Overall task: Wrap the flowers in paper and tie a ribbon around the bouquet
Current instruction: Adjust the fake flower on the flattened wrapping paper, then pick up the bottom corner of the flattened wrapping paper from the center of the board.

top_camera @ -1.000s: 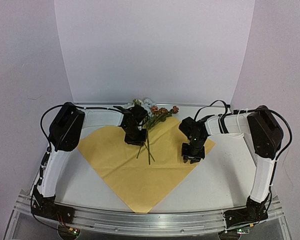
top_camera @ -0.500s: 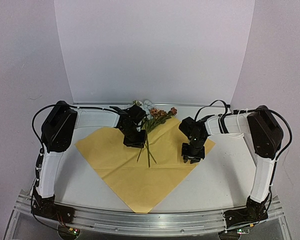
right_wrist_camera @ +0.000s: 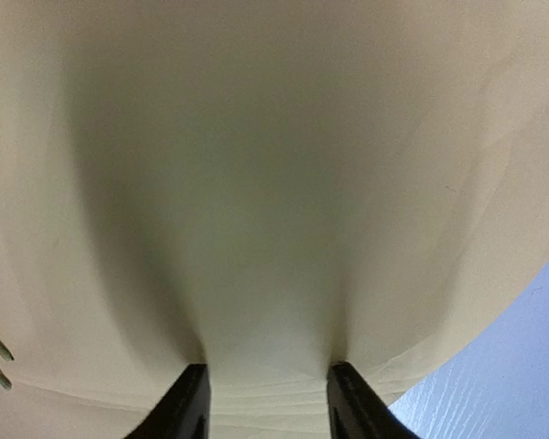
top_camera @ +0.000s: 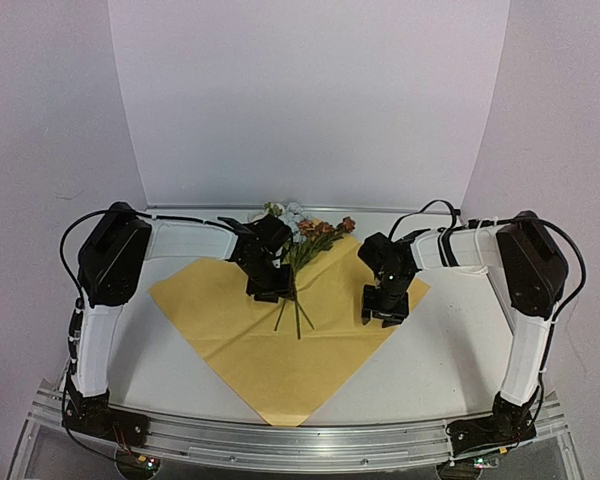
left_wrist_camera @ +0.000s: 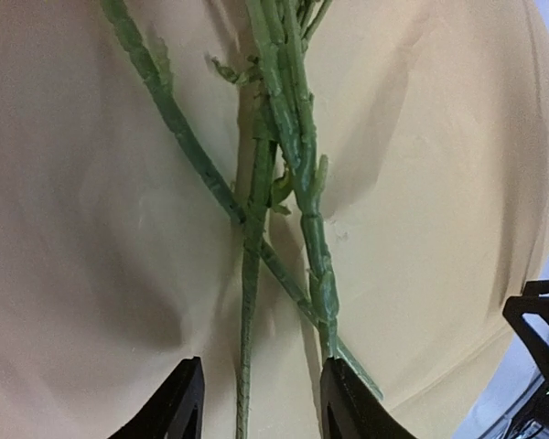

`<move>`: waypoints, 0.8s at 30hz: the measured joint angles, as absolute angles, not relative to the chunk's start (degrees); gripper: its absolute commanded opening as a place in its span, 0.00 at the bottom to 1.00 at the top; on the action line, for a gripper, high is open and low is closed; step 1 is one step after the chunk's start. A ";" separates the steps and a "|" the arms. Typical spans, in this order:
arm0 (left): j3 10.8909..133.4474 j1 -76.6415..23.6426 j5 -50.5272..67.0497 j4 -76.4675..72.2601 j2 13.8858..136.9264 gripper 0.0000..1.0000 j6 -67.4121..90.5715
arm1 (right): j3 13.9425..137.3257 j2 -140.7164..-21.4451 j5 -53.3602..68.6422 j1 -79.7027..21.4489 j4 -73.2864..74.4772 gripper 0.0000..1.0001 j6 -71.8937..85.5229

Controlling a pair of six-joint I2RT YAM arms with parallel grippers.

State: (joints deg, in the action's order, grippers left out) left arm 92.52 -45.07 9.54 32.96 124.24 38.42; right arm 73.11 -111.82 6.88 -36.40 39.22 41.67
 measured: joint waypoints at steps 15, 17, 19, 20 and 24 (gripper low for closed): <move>76.80 -44.80 8.73 29.20 104.26 0.59 39.32 | 56.28 -88.13 8.93 -46.49 32.48 0.81 53.25; 73.77 -44.80 8.72 28.57 101.84 0.59 39.43 | 52.09 -85.51 8.11 -49.35 30.36 0.83 56.60; 71.08 -44.80 8.63 28.19 99.59 0.59 39.51 | 48.21 -83.39 6.97 -52.15 27.91 0.83 60.43; 69.64 -44.80 8.57 27.73 98.44 0.59 39.51 | 45.83 -82.36 6.16 -53.80 25.52 0.84 62.60; 64.56 -44.80 8.34 26.25 93.78 0.59 39.52 | 38.01 -81.11 3.47 -60.46 17.27 0.85 71.47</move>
